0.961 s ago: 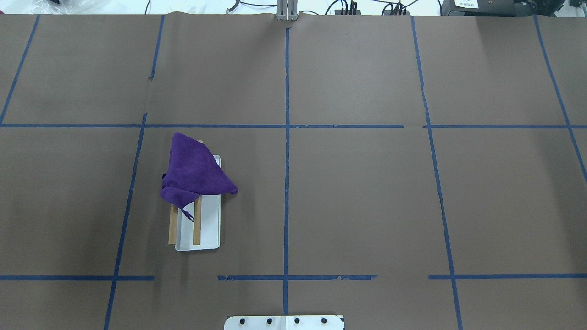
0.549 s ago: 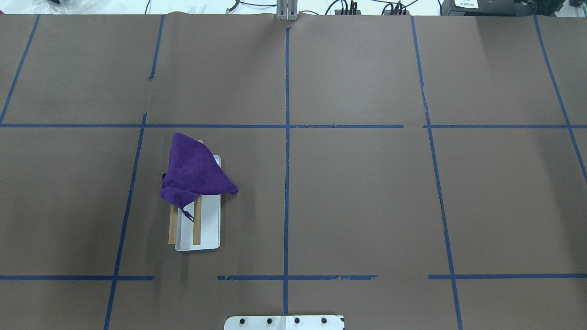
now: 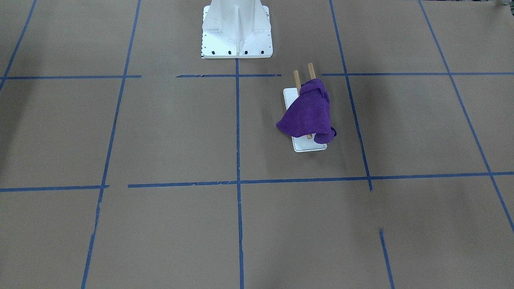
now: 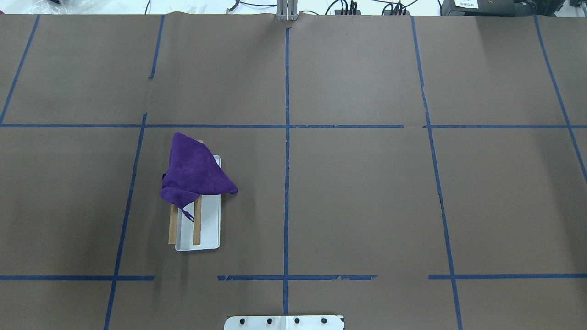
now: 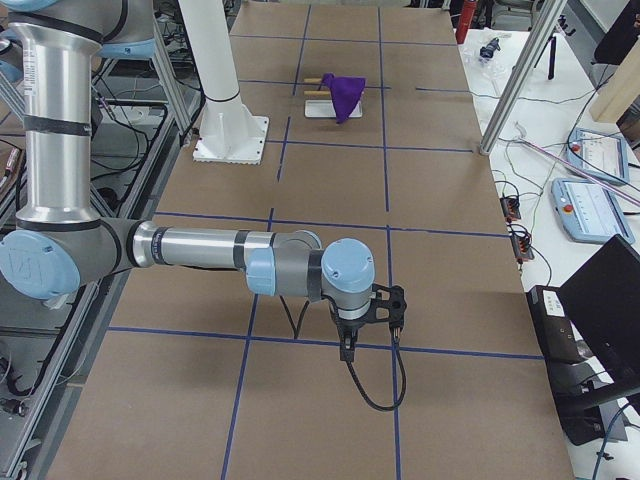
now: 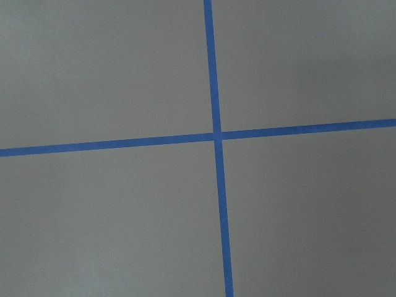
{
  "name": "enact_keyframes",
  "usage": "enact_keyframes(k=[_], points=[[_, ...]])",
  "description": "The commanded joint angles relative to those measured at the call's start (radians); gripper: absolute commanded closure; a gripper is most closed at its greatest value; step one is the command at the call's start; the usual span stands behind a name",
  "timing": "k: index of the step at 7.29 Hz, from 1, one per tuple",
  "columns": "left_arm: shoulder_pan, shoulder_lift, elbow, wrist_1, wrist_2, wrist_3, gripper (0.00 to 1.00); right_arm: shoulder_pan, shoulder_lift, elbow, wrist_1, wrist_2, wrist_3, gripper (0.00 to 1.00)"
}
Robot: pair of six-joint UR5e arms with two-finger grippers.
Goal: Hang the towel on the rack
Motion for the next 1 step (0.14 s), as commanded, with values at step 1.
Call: enact_keyframes(k=[1], points=[[0.001, -0.004, 0.000, -0.002, 0.000, 0.000, 0.00, 0.000, 0.002, 0.002, 0.000, 0.001, 0.000, 0.00]])
